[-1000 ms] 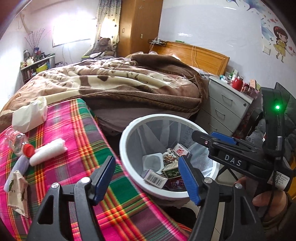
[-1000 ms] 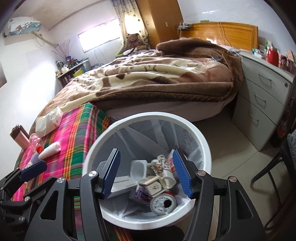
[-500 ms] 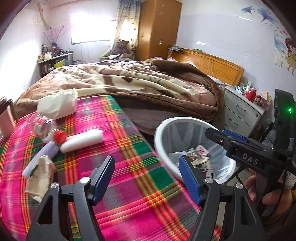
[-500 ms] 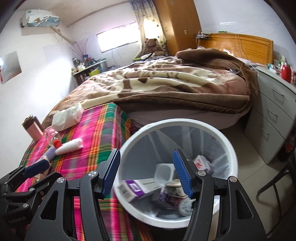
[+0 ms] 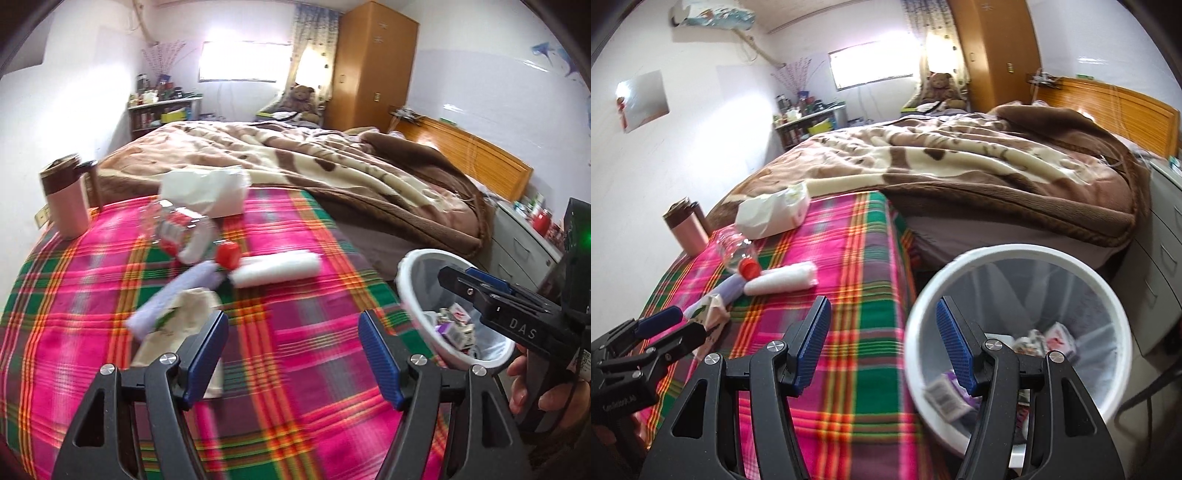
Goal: Collect trash
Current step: 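Move both open tools back toward the remaining trash on the bed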
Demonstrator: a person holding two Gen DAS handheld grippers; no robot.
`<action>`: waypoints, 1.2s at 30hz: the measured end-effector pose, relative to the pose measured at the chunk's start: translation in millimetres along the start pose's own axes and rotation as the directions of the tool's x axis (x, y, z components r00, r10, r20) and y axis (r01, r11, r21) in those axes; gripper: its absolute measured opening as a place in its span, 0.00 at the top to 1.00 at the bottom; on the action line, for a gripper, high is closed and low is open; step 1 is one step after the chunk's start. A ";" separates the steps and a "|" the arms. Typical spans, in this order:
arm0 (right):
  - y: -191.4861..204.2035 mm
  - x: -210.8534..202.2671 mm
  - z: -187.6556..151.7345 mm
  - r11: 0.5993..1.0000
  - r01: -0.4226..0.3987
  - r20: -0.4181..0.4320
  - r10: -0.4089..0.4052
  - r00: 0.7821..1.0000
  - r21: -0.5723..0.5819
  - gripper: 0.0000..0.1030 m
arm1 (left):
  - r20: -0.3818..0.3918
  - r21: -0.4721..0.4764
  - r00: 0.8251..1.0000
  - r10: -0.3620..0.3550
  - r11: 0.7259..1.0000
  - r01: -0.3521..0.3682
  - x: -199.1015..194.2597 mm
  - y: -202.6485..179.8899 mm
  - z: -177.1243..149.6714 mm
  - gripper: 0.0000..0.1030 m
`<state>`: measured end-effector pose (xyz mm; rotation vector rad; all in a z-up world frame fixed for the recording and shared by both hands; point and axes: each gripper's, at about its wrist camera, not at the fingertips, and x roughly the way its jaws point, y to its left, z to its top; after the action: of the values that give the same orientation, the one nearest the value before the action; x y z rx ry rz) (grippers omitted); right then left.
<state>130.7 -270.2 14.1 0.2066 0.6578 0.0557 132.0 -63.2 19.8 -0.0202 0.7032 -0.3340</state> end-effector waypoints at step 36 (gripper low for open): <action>89.3 119.5 33.2 0.912 -0.280 -0.211 0.224 0.952 -0.298 0.32 | -0.182 -0.109 0.979 0.092 0.988 -0.113 52.1 91.8 -12.3 0.24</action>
<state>246.7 -174.7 -13.6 -0.0348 0.7815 0.4346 188.3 8.7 -34.5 -0.0681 0.8959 -0.1951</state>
